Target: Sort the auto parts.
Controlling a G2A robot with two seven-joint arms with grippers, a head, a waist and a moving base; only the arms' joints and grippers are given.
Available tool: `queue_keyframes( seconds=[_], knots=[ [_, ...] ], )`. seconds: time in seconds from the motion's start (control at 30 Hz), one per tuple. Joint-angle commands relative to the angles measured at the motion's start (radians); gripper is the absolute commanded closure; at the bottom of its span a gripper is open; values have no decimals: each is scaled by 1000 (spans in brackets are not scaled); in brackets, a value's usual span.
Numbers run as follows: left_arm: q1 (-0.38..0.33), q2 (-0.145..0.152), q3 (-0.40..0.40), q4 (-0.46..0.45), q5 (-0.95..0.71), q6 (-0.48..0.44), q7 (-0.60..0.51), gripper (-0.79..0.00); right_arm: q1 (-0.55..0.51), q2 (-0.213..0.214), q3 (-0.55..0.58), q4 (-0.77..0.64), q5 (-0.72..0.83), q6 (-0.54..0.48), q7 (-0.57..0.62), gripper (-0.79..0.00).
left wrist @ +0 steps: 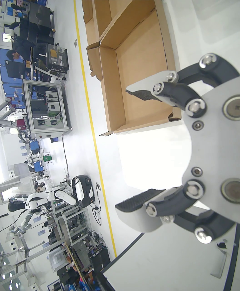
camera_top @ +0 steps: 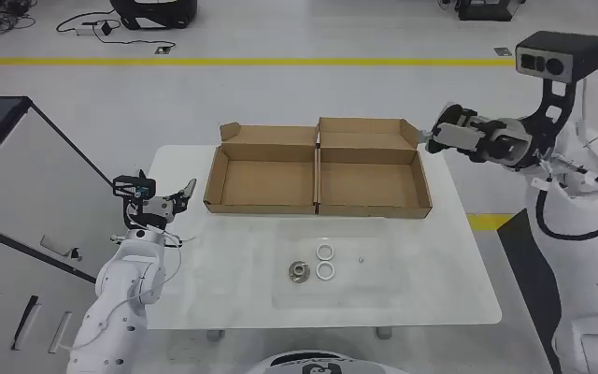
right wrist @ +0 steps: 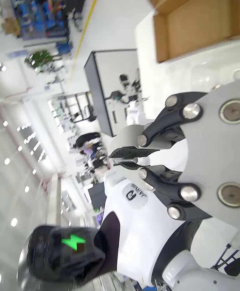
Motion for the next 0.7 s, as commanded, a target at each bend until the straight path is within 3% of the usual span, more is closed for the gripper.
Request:
queue_keyframes(
  seconds=[0.0,0.17,0.3,0.67],
  knots=[
    [0,0,0,0,0,0,0,-785,11,9,34,21,-57,61,57,0],
    [0,0,0,0,0,0,0,-785,88,25,34,86,-186,142,203,0],
    [0,0,0,0,0,0,0,-785,198,34,-42,142,-343,198,260,0],
    [0,0,0,0,0,0,0,-785,563,34,-463,351,-526,218,279,0]
  ],
)
